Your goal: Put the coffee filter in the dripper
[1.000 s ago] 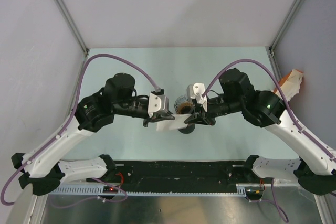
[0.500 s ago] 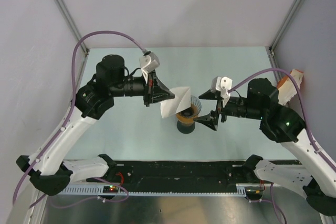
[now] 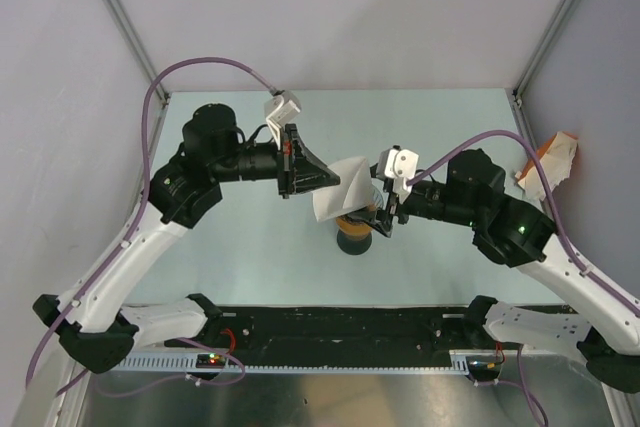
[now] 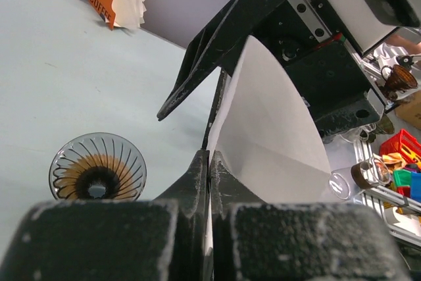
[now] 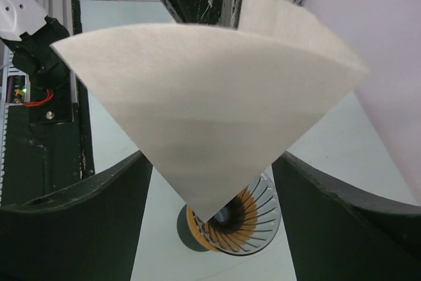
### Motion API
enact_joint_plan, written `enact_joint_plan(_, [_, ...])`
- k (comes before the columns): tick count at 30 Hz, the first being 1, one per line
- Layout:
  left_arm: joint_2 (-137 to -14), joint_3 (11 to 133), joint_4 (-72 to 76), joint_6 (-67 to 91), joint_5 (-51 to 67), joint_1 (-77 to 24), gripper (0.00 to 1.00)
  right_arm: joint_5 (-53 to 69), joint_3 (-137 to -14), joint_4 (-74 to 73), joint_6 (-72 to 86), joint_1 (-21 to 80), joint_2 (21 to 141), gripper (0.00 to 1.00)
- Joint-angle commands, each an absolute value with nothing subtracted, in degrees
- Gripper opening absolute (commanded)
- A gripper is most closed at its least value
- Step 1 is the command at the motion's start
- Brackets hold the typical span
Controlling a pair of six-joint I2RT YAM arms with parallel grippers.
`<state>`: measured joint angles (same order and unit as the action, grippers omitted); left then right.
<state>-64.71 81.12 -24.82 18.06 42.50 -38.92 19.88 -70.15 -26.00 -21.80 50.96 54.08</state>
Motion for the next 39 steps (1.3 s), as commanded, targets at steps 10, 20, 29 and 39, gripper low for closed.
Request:
enact_joint_plan(10, [-62.7, 79.7, -22.3, 19.9, 43.8, -38.7, 0.00, 19.1, -73.3, -23.8, -23.8, 51.9, 54.5, 0.53])
enact_joint_plan(20, [-62.6, 79.6, -22.2, 17.8, 45.7, -39.0, 0.00, 22.4, -73.3, -24.7, -22.8, 51.5, 54.0, 0.44])
enact_joint_plan(29, [-61.4, 79.2, -22.2, 15.1, 48.3, -39.6, 0.00, 26.6, -73.4, -26.9, -19.9, 50.3, 53.8, 0.61])
enact_joint_plan(39, [-61.2, 79.1, -22.1, 14.7, 44.3, -39.9, 0.00, 29.8, -73.3, -25.5, -18.4, 48.3, 53.7, 0.42])
